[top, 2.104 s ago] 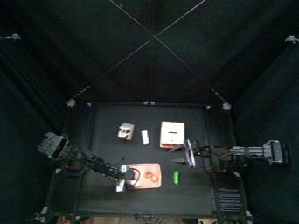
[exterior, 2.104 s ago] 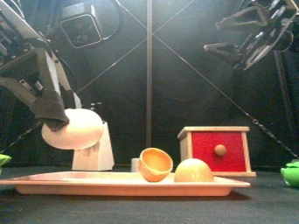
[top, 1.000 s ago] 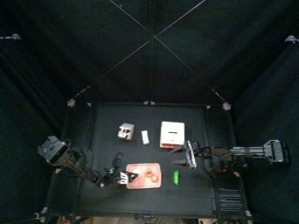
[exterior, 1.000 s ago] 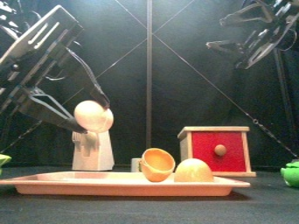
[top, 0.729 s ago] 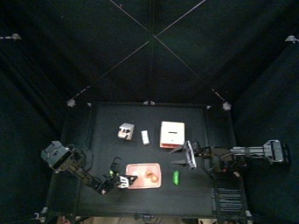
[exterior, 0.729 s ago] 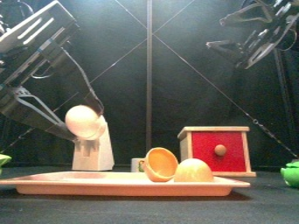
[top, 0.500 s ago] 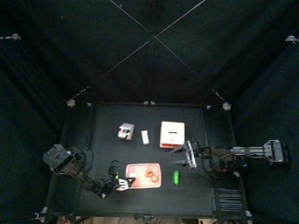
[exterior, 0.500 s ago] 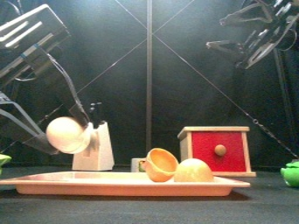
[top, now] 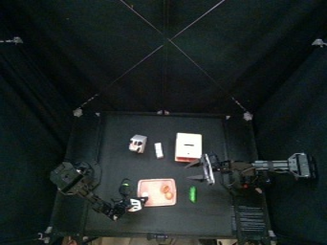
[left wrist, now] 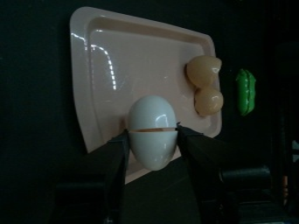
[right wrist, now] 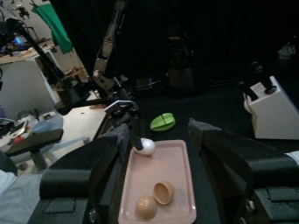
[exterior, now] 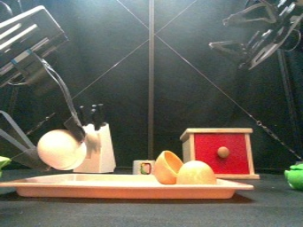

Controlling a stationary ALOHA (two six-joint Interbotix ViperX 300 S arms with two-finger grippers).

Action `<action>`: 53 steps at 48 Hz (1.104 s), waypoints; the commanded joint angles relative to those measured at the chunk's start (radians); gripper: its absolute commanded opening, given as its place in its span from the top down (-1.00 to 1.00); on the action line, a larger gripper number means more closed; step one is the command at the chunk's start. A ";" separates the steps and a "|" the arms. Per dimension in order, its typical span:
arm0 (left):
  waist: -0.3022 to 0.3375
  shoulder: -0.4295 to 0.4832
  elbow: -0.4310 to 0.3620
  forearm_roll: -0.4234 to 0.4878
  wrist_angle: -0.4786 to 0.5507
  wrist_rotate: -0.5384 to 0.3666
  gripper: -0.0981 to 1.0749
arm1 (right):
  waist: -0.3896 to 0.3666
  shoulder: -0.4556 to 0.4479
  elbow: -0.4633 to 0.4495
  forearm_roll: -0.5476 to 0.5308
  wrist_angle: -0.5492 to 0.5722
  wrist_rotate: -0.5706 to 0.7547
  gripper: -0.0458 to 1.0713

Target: Reorient egg to cut

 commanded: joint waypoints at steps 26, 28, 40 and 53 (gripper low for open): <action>-0.014 -0.005 -0.008 0.014 -0.002 0.000 -0.77 | 0.002 -0.005 -0.012 0.003 -0.003 0.003 -0.70; -0.014 -0.008 -0.008 0.012 -0.002 0.000 -0.79 | 0.002 -0.005 -0.012 0.003 -0.003 0.003 -0.70; -0.020 -0.037 0.003 0.009 -0.025 0.003 -0.80 | 0.002 -0.005 -0.012 0.005 -0.003 0.005 -0.70; -0.025 -0.098 0.028 0.008 -0.086 0.008 -0.80 | 0.002 -0.005 -0.012 0.005 -0.003 0.006 -0.70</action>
